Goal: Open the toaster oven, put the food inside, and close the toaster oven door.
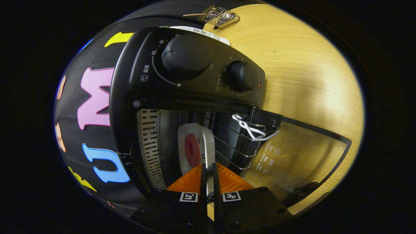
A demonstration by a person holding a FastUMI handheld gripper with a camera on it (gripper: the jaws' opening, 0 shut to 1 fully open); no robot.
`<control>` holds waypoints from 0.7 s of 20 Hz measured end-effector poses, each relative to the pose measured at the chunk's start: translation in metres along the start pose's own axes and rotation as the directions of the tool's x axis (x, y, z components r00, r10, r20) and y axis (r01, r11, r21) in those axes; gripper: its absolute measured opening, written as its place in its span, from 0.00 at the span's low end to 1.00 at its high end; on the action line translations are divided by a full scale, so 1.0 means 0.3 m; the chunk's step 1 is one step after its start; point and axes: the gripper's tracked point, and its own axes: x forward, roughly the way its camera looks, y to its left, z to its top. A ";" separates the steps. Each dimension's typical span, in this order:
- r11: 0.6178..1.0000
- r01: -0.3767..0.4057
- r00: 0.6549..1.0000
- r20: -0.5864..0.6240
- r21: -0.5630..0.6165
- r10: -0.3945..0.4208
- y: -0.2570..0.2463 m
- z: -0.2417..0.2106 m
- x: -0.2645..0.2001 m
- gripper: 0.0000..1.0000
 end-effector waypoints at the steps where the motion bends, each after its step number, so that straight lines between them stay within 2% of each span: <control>1: 1.000 -0.009 1.000 -0.004 -0.010 0.009 0.005 -0.004 -0.003 0.14; 3: 0.999 -0.033 0.999 -0.020 -0.028 0.033 0.022 -0.028 -0.021 0.16; 5: 0.998 -0.052 0.997 -0.051 -0.046 0.050 0.033 -0.053 -0.047 0.42; 7: 0.995 -0.063 0.995 -0.080 -0.078 0.057 0.036 -0.088 -0.094 0.84; 8: 0.992 -0.070 0.994 -0.088 -0.107 0.061 0.036 -0.102 -0.119 0.97; 14: 0.965 -0.089 0.989 -0.135 -0.245 0.057 0.026 -0.182 -0.276 0.99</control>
